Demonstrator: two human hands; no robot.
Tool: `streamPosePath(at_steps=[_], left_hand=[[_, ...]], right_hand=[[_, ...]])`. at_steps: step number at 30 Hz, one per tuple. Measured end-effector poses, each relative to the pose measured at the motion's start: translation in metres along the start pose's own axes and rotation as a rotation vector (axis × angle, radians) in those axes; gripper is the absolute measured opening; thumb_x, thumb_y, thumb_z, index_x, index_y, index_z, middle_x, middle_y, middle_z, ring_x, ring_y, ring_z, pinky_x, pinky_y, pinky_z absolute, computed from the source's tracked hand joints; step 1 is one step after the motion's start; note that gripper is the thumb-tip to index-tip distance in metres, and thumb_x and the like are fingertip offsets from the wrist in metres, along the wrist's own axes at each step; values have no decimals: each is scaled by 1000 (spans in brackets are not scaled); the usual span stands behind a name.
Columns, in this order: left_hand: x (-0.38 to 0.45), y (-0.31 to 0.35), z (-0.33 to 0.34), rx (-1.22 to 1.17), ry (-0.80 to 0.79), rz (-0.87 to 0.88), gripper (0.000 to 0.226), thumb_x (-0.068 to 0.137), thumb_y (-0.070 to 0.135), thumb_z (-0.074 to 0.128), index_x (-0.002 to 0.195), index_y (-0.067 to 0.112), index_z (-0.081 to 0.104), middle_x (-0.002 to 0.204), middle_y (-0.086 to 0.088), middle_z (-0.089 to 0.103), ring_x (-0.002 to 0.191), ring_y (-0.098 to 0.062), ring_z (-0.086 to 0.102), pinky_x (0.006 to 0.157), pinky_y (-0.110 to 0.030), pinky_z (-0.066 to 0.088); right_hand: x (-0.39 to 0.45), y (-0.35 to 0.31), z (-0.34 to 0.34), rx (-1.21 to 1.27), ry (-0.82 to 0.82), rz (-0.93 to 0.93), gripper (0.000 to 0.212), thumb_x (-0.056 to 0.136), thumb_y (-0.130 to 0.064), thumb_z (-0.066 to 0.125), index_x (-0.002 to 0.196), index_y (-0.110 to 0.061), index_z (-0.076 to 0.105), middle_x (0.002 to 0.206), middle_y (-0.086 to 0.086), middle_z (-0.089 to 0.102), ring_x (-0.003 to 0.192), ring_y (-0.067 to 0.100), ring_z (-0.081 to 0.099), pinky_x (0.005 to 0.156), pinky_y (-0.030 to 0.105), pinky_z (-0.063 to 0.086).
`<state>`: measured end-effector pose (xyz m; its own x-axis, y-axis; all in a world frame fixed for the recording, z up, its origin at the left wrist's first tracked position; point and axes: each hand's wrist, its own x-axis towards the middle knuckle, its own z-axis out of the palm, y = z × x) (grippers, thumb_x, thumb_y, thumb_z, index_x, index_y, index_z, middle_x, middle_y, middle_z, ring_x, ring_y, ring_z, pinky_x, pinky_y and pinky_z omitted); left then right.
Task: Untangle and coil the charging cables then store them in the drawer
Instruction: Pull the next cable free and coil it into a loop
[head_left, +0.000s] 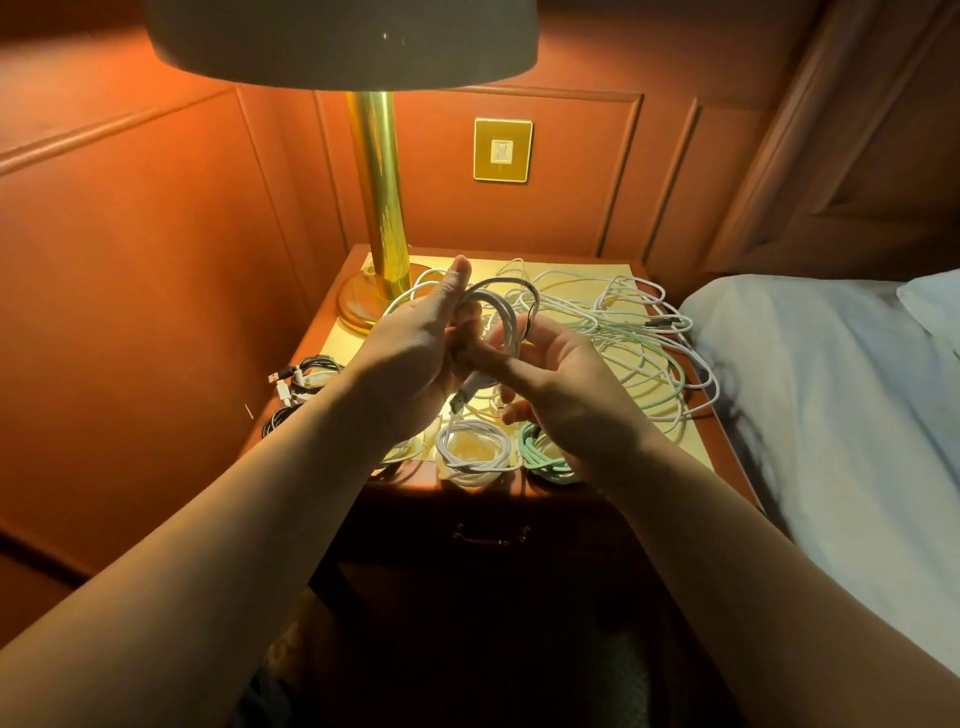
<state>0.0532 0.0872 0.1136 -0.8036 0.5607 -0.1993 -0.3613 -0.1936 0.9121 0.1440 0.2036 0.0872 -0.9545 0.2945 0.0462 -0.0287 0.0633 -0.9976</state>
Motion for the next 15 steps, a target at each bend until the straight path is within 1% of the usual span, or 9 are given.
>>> streamPosePath(at_steps=[2,4,6,7,9,10,11,13,15], left_hand=[[1,-1,0,83,-32,74,37,100,47,55,81,15,50,67,4,41,67,-13,41,74,-32,46],[1,-2,0,139,-77,139,38,95,50,55,77,18,45,64,5,38,66,-13,41,79,-36,42],[1,-5,1,180,-101,190,41,98,50,51,72,20,40,62,5,36,65,-14,40,72,-34,40],[1,-5,2,196,-107,215,44,102,48,47,70,21,37,61,6,34,64,-13,36,67,-31,36],[1,-3,1,196,-118,265,46,107,44,40,67,23,30,59,7,27,59,-12,25,59,-28,26],[0,0,-1,180,-116,276,46,108,43,38,68,23,28,59,7,25,58,-12,22,58,-28,24],[-2,3,-3,173,-110,277,45,109,42,38,69,23,28,58,7,25,56,-11,22,57,-28,24],[-4,3,-6,205,-120,268,47,108,43,39,66,22,32,56,8,28,52,-10,26,55,-26,28],[-13,3,-2,237,-183,221,54,108,42,41,57,22,43,53,8,32,48,-8,31,52,-23,34]], right_hand=[[-4,-2,-1,44,3,10,31,79,-28,79,102,-11,66,90,5,75,74,11,70,65,29,58],[-9,-6,3,130,23,24,31,79,-20,79,105,-9,65,102,17,76,81,22,76,66,33,62],[-14,-7,8,165,66,27,28,89,-4,75,113,-9,61,115,23,70,84,31,78,65,38,63],[-15,-6,8,134,104,18,35,90,-1,75,119,-13,60,125,20,65,86,34,77,66,41,64],[-17,-5,2,-9,179,21,57,85,-3,82,130,-26,56,139,10,52,101,33,72,70,44,66],[-18,-4,-3,-66,190,46,61,82,-6,85,131,-26,56,139,9,53,108,30,69,71,43,66],[-22,-5,-6,-87,169,92,59,80,-7,86,129,-21,57,133,10,60,107,28,70,72,40,66],[-32,-5,-9,-93,73,206,45,79,-10,85,118,-9,63,109,14,75,95,28,76,72,37,66],[-43,-1,-5,-162,-7,272,33,78,-14,87,104,-3,70,92,13,79,86,27,79,77,41,66]])
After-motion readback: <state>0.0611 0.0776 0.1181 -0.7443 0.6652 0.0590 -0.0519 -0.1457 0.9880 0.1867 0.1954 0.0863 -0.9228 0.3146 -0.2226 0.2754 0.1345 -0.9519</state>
